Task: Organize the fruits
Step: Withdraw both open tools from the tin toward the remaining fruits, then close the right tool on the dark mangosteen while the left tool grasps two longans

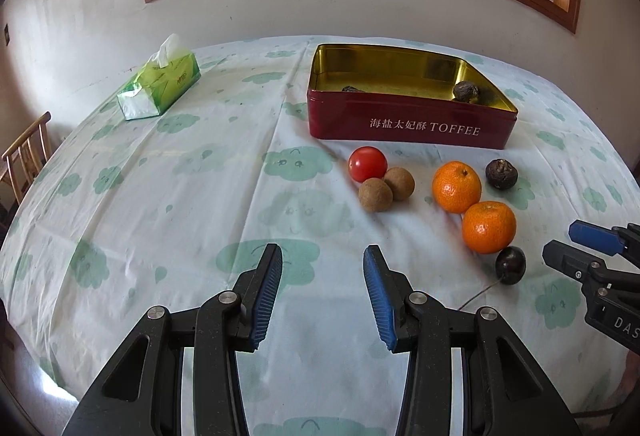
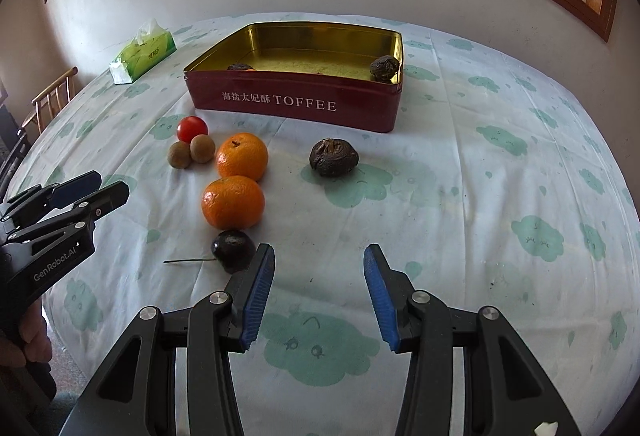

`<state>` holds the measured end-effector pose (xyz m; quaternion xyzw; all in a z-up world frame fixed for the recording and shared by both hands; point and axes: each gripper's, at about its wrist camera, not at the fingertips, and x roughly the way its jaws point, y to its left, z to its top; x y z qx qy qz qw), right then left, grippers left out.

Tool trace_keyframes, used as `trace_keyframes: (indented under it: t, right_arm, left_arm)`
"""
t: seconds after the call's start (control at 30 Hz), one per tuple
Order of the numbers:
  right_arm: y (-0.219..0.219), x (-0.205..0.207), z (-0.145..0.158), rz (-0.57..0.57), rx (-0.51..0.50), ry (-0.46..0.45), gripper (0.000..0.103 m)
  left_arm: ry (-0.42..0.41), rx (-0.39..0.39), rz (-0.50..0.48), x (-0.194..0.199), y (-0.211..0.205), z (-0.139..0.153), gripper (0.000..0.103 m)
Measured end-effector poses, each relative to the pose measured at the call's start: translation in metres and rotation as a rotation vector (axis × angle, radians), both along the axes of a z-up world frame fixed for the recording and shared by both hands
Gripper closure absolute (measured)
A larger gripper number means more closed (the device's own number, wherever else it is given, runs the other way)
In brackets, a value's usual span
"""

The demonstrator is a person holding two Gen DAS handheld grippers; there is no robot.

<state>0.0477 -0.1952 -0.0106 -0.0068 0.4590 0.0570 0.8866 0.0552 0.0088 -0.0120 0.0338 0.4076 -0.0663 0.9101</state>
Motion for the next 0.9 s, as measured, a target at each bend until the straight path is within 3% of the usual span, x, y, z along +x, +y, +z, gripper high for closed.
trace_keyframes:
  t: [0.57,0.77,0.9]
  right_arm:
    - [0.034,-0.001,-0.015,0.105,0.028,0.052,0.060]
    - [0.044,0.009,-0.018,0.116,0.022,0.051,0.073]
    - [0.048,0.009,-0.019,0.119,0.013,0.044,0.075]
  left_arm:
    - [0.031,-0.009,0.040,-0.003,0.018,-0.011,0.059]
    - [0.041,-0.016,0.047,-0.002,0.021,-0.014,0.059]
    - [0.044,-0.019,0.051,-0.002,0.022,-0.015,0.059]
